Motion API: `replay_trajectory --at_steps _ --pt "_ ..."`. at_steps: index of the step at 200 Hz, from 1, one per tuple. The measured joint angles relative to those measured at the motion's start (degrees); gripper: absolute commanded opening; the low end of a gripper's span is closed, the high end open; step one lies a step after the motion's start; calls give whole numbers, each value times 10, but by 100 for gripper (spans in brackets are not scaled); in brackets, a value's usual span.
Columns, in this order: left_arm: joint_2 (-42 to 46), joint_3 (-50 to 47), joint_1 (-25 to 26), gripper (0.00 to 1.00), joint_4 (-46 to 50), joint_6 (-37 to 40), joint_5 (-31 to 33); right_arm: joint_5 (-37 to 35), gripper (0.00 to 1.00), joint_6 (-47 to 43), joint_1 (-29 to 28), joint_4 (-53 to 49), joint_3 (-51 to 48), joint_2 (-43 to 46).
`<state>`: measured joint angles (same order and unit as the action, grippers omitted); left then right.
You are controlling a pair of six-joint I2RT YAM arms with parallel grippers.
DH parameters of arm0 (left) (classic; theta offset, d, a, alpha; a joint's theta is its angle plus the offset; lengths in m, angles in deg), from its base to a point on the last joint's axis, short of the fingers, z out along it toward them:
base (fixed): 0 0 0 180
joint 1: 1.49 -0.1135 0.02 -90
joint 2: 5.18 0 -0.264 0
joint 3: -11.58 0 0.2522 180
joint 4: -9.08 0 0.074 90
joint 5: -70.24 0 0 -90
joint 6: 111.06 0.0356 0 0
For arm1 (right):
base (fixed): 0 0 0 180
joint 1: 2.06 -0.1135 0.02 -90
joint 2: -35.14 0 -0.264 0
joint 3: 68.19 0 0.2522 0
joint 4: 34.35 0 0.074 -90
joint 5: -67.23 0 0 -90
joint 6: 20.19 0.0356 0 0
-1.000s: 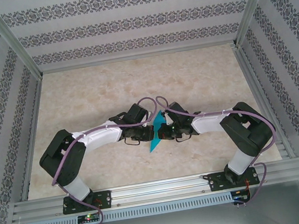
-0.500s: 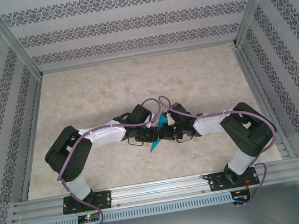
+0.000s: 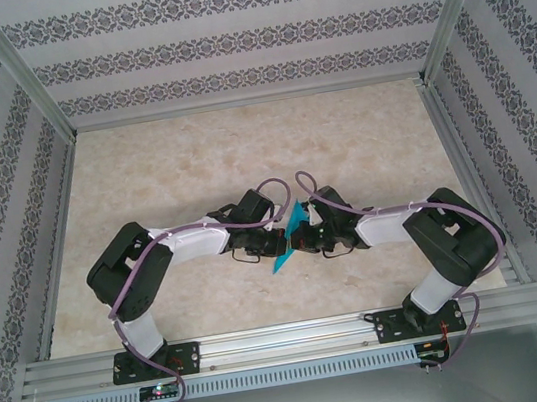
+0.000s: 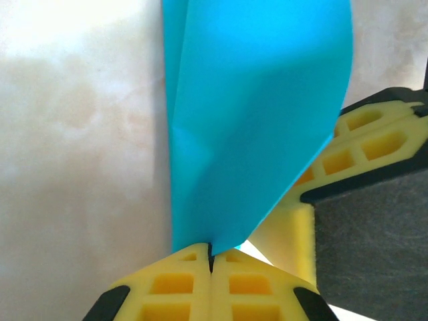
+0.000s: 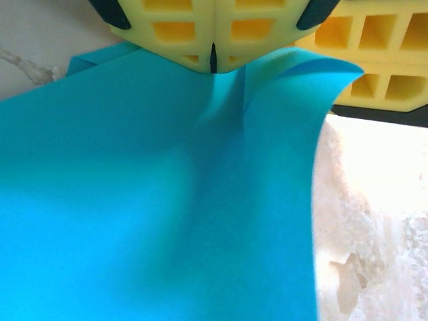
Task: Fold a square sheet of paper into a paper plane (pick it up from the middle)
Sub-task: Fold the wing for the fifth time at the center of the table.
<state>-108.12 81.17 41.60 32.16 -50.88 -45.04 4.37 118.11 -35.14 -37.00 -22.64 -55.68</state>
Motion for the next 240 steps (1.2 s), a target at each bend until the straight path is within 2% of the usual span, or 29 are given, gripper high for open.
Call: replay_trajectory --at_steps 55,240 --pt "0 0 0 0 -2 -2 0 2 4 4 19 -5 -3 33" --pt "0 9 0 1 -5 -7 -16 -2 2 9 22 -7 -3 2"
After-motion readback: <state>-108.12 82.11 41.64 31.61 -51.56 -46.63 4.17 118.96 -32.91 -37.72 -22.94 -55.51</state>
